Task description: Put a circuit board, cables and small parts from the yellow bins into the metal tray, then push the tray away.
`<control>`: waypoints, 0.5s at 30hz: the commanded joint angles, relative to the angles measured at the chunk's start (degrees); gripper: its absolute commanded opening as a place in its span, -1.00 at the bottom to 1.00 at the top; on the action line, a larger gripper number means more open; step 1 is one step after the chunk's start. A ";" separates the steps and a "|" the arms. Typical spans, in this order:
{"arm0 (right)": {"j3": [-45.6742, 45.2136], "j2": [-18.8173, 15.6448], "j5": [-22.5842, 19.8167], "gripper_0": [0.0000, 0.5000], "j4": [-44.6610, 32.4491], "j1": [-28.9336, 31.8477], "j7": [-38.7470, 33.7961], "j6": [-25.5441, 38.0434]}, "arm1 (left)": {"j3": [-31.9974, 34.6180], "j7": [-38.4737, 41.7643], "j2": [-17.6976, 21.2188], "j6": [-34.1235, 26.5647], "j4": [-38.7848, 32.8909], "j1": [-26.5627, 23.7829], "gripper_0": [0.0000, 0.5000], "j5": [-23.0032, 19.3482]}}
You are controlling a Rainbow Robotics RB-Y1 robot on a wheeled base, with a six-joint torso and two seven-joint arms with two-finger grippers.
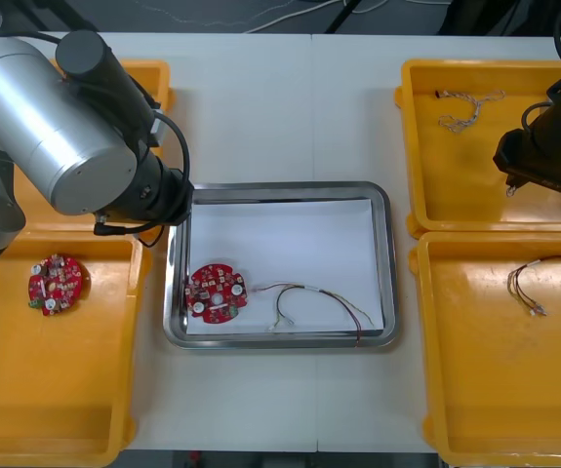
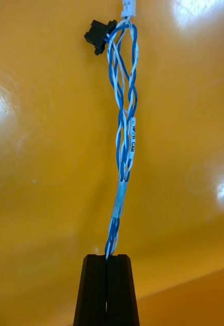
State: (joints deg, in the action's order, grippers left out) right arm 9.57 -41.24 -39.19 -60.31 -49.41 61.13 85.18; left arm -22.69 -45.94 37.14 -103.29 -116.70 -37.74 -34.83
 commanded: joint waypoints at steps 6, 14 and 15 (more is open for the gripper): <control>-2.10 -0.95 -0.97 -0.88 -1.48 -1.74 2.50 1.31 | -3.94 0.50 1.26 5.29 0.69 -0.23 -1.00 0.46; -2.19 -1.03 -0.45 1.00 -1.48 -1.83 3.73 0.25 | -5.70 -0.73 0.30 8.55 3.94 -0.32 -1.00 0.73; -2.36 -0.95 -0.36 1.00 -1.48 -1.83 3.73 0.34 | -6.05 -0.91 0.12 8.90 4.29 -0.32 -1.00 0.99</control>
State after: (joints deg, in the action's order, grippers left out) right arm 9.18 -41.24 -39.69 -60.34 -49.41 61.14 85.92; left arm -27.28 -45.94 37.14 -95.91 -113.29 -37.74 -34.79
